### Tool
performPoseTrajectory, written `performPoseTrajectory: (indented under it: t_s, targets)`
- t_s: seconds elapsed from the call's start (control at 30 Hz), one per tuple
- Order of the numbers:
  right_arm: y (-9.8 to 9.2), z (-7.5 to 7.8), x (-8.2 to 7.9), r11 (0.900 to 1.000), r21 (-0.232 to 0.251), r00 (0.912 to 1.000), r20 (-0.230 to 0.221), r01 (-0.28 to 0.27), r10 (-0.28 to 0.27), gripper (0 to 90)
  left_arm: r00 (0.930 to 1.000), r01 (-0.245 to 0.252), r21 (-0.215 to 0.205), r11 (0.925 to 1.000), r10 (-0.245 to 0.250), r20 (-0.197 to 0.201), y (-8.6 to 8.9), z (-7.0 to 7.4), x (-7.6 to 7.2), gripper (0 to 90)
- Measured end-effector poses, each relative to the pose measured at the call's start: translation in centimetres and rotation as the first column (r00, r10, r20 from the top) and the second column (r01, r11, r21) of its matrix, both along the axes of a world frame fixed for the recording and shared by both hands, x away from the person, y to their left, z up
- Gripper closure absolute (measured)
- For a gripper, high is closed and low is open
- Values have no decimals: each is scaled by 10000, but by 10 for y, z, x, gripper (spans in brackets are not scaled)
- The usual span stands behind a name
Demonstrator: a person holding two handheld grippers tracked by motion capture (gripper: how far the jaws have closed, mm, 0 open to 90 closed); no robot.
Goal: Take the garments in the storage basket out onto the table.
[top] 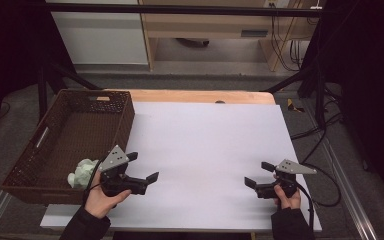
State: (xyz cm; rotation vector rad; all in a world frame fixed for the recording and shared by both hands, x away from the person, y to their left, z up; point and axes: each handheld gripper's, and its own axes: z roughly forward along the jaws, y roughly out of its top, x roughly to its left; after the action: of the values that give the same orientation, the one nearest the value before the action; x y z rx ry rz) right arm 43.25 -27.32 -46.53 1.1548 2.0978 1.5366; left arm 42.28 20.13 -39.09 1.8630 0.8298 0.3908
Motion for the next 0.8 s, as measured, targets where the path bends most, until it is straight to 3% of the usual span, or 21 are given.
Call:
performPoseTrajectory:
  t_s: [0.33, 0.8]
  targets:
    - [0, 0, 0, 10000, -4, 10000, -1, -2, 2, 23, 9994, -346, 43, 9994, 347, -69, 3, 7, -2, 4]
    - [0, 0, 0, 10000, 0, 10000, 3, -5, 5, 24, 9980, -600, 77, 9982, 599, 210, 16, 20, -5, 2]
